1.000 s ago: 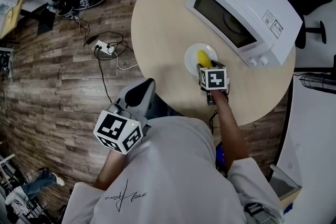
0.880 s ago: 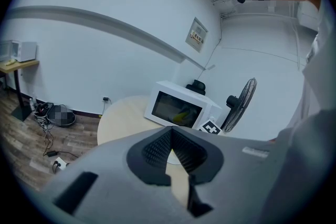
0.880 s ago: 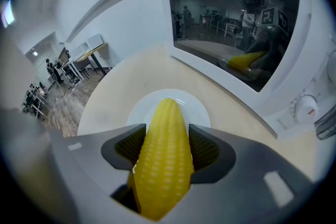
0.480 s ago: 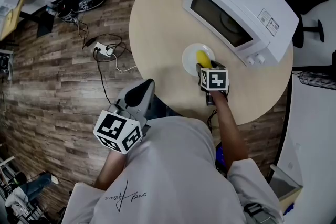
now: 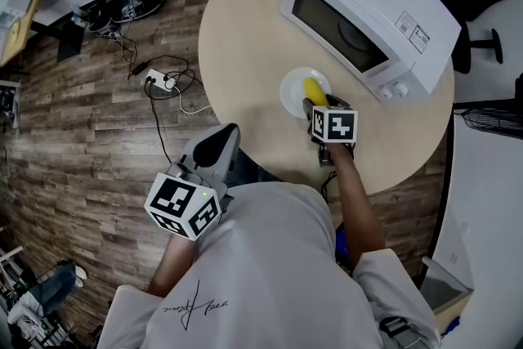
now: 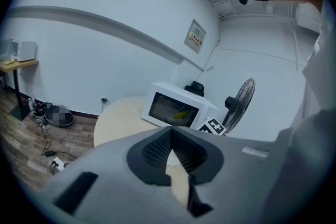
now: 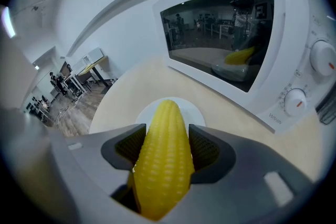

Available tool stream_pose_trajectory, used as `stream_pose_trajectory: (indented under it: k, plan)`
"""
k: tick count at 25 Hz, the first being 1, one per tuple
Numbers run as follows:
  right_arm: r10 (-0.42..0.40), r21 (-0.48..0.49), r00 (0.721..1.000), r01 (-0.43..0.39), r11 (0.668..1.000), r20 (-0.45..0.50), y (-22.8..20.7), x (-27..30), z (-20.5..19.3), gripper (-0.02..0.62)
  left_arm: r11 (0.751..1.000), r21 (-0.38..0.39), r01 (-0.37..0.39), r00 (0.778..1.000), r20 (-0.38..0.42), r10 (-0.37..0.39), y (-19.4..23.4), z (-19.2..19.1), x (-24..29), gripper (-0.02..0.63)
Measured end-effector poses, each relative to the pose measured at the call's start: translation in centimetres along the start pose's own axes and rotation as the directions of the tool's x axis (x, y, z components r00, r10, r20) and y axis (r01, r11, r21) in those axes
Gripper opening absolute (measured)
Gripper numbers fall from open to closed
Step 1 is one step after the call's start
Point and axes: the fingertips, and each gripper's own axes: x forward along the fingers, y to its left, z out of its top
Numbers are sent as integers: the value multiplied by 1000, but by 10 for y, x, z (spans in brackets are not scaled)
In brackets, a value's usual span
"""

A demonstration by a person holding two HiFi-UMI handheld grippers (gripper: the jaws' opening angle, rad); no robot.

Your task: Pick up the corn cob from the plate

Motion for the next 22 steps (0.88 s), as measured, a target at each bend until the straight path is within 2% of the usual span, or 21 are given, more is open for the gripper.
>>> stream_pose_trajectory:
  k: [22]
  plan:
    - [31,33,997,-33,999,77,12,-33,2,268,1000,7,6,1000,18,-6,-6,-4,-10,-9]
